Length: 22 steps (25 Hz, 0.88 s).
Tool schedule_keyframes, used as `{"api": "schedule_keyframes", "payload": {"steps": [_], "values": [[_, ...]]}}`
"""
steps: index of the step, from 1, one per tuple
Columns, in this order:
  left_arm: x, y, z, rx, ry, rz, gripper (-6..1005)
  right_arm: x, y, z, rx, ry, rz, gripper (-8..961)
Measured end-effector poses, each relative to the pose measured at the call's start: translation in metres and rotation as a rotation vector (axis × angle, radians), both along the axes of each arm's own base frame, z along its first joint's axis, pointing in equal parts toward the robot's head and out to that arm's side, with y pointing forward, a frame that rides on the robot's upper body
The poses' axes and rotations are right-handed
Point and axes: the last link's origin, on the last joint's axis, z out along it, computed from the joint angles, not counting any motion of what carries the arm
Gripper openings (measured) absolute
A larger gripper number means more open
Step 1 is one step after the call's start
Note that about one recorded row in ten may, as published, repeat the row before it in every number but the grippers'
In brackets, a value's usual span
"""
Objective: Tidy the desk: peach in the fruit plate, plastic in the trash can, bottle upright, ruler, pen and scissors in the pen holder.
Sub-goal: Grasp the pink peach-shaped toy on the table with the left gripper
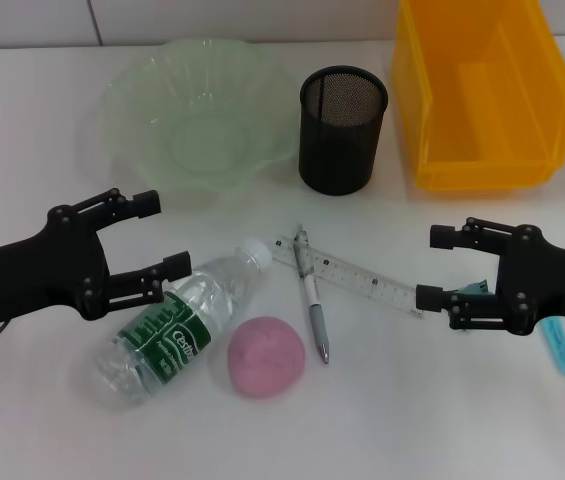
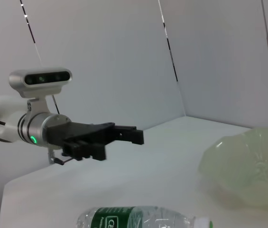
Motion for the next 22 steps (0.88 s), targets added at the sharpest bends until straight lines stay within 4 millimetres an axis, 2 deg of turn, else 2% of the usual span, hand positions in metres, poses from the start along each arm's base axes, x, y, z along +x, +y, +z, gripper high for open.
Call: {"api": "schedule_keyframes", "payload": {"steps": [5,7,8,10,11,17,22], "values": [[0.021,0.004,-0.004,-0.142,0.054,-0.107,841,0.003,-0.001,0.002,0.006,-0.002,-0.012,831],[0.037,0.015,-0.006,-0.233,0.116,-0.15,841,0.005,0.0,0.006,0.005,-0.005,-0.031,831],[0.037,0.015,-0.006,-0.233,0.116,-0.15,841,0.005,0.0,0.006,0.005,-0.005,-0.031,830],[0.056,0.026,-0.011,-0.293,0.193,-0.215,841,0.008,0.002,0.009,0.011,-0.018,-0.047,830],[0.056,0.026,-0.011,-0.293,0.193,-0.215,841,0.008,0.002,0.009,0.011,-0.018,-0.047,829],[0.09,0.042,-0.022,-0.341,0.37,-0.348,841,0.006,0.005,0.009,0.013,-0.027,-0.063,828],[0.113,0.047,-0.039,-0.345,0.532,-0.401,841,0.006,0.005,0.009,0.013,-0.024,-0.064,827]]}}
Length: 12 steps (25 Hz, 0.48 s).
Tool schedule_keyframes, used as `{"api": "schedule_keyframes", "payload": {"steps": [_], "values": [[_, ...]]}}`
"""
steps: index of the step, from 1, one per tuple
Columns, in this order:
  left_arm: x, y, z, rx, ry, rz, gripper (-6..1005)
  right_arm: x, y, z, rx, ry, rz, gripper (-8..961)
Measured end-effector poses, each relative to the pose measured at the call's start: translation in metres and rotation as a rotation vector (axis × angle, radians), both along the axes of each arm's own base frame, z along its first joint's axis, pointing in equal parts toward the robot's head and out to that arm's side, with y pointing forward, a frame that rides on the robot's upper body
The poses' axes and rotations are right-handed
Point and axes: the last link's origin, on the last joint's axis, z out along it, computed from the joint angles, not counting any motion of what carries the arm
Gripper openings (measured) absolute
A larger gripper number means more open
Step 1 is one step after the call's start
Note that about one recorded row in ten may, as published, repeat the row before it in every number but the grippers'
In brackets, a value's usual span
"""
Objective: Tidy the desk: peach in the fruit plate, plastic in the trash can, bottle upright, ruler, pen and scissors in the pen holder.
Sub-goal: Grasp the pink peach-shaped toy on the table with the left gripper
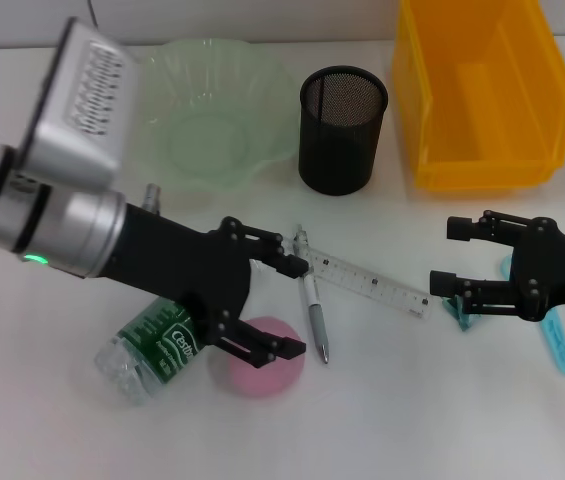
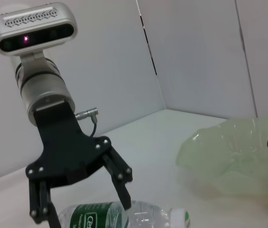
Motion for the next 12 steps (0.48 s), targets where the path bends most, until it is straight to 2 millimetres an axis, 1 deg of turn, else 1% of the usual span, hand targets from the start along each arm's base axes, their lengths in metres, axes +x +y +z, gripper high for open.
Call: {"api": "schedule_keyframes", "payload": {"steps": [3,9,10,12], "values": [[0.011,-0.002,-0.009,0.029,0.069,-0.045,842,0.0,0.0,0.001,0.001,0.002,-0.006,826],[0.014,-0.008,-0.024,0.061,0.159,-0.089,839,0.002,-0.002,0.002,0.006,0.007,-0.014,824],[0.014,-0.008,-0.024,0.061,0.159,-0.089,838,0.002,-0.002,0.002,0.005,0.007,-0.015,824],[0.011,-0.011,-0.033,0.059,0.21,-0.102,837,0.002,-0.002,0.002,0.005,0.007,-0.015,823]]}}
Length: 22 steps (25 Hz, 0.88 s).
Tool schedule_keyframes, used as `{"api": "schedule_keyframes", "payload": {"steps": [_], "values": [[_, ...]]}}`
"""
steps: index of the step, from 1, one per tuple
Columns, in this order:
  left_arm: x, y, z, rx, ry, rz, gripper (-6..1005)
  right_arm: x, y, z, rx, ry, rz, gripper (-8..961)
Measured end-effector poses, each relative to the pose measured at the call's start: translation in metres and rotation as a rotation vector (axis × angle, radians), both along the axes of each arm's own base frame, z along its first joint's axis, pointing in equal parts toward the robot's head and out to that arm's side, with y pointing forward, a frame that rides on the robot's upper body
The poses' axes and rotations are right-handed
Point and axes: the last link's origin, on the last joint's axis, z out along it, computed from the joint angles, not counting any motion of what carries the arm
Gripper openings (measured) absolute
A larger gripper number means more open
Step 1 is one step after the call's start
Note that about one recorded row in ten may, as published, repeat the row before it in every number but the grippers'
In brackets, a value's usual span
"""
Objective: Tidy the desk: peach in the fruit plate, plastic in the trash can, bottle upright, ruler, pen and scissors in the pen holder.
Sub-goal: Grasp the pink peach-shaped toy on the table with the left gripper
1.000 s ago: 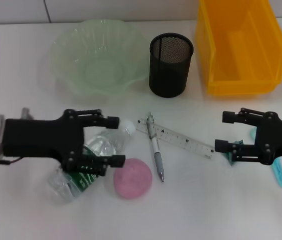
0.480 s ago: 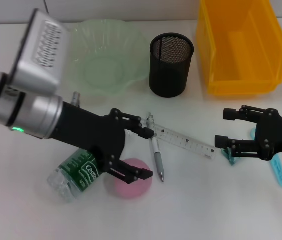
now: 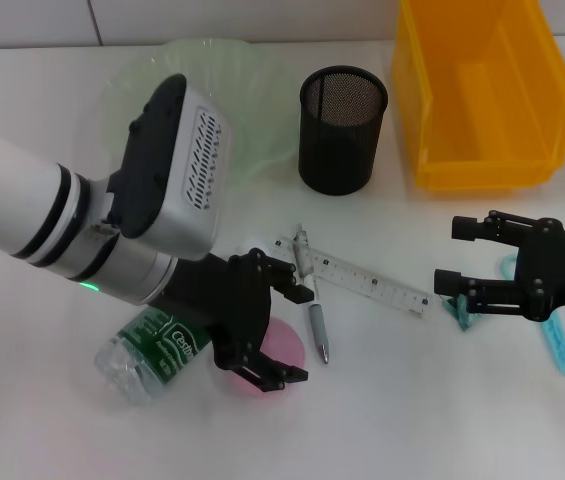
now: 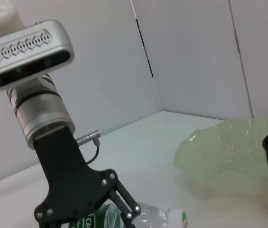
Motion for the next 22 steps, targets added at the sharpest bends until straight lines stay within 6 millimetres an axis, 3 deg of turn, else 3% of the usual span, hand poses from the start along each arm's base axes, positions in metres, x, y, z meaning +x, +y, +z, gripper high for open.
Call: {"api": "schedule_keyframes", "payload": {"steps": [10,15,22], "values": [[-0.02,0.003,-0.008,0.054,0.105,-0.016,832,0.001,-0.002,0.0,-0.005,0.003,-0.005,821],[-0.018,0.0,-0.01,0.027,0.128,-0.049,829,0.002,-0.002,-0.001,-0.007,0.0,-0.007,819],[-0.011,-0.004,-0.011,-0.001,0.132,-0.072,515,0.001,-0.002,-0.001,-0.007,-0.003,-0.006,817]]}}
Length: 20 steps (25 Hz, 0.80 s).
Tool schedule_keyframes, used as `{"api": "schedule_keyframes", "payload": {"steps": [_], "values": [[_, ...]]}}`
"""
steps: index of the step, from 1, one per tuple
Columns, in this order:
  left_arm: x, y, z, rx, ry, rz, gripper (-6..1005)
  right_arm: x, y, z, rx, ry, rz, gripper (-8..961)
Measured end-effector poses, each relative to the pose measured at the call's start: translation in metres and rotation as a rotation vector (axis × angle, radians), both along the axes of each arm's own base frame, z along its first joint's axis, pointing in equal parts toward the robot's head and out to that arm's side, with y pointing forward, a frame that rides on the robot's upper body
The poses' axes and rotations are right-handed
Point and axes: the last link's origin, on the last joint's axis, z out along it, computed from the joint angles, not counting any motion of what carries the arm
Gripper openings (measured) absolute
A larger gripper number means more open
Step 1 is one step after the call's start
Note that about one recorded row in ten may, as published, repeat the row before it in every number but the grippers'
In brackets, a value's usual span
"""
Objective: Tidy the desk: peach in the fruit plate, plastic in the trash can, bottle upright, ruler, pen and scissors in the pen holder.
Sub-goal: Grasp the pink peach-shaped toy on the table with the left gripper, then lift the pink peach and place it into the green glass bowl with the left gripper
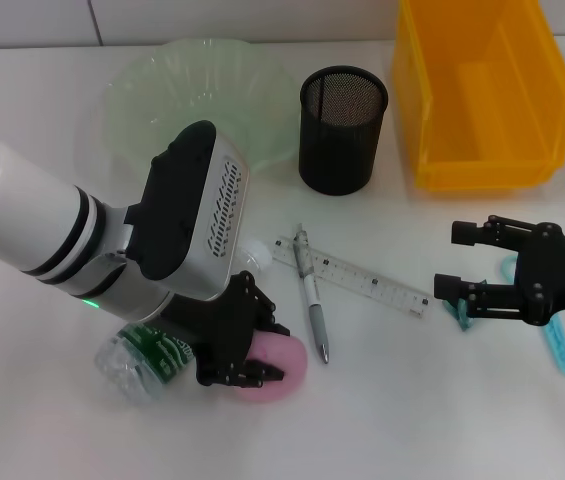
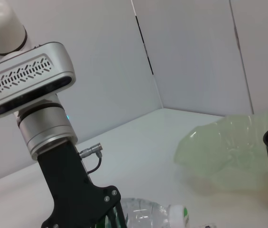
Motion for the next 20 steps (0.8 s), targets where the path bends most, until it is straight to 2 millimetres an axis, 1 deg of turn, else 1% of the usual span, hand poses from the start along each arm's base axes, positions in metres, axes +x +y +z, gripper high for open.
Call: {"api": "schedule_keyframes", "payload": {"steps": [4,6,7,8,9,10,11,12,13,14,15,16,17,18,19,20], "values": [[0.002,-0.001,0.001,-0.011,-0.001,0.004,372,0.0,0.0,0.0,0.003,0.0,0.0,816],[0.003,-0.002,0.002,-0.02,-0.003,0.004,338,0.0,0.0,0.001,0.004,0.0,-0.001,816],[0.008,-0.003,0.007,-0.033,-0.022,-0.002,321,0.0,0.0,0.001,0.004,0.0,-0.001,815],[0.008,-0.003,0.007,-0.033,-0.022,-0.002,303,0.0,0.0,0.001,0.004,0.0,-0.001,815],[0.018,-0.004,0.019,-0.039,-0.082,-0.012,286,0.0,0.0,0.001,0.005,0.0,-0.001,815],[0.018,-0.004,0.019,-0.039,-0.082,-0.012,269,0.0,0.0,0.001,0.005,0.0,-0.001,815],[0.028,0.0,0.038,-0.019,-0.174,-0.016,252,0.0,0.0,0.001,0.006,0.0,-0.002,814],[0.028,0.0,0.038,-0.019,-0.174,-0.016,245,0.0,0.0,0.001,0.006,0.0,-0.002,814],[0.031,0.004,0.048,0.01,-0.218,-0.017,238,0.0,0.0,0.001,0.006,0.0,-0.002,814],[0.033,0.013,0.064,0.068,-0.289,-0.005,231,0.0,0.0,0.001,0.004,0.001,-0.001,814],[0.033,0.013,0.064,0.068,-0.289,-0.005,225,0.0,0.0,0.001,0.004,0.001,-0.001,813],[0.033,0.028,0.086,0.181,-0.393,0.026,218,0.0,0.0,0.001,0.003,0.001,-0.001,813],[0.032,0.041,0.096,0.266,-0.457,0.061,211,0.0,0.0,0.0,0.002,0.002,-0.001,813],[0.028,0.058,0.105,0.371,-0.52,0.112,204,0.0,0.0,0.0,0.002,0.002,-0.001,813],[0.019,0.075,0.108,0.476,-0.555,0.171,196,0.0,0.0,0.0,0.002,0.003,-0.001,812],[0.019,0.075,0.108,0.476,-0.555,0.171,188,0.0,0.0,0.0,0.002,0.003,-0.001,812]]}}
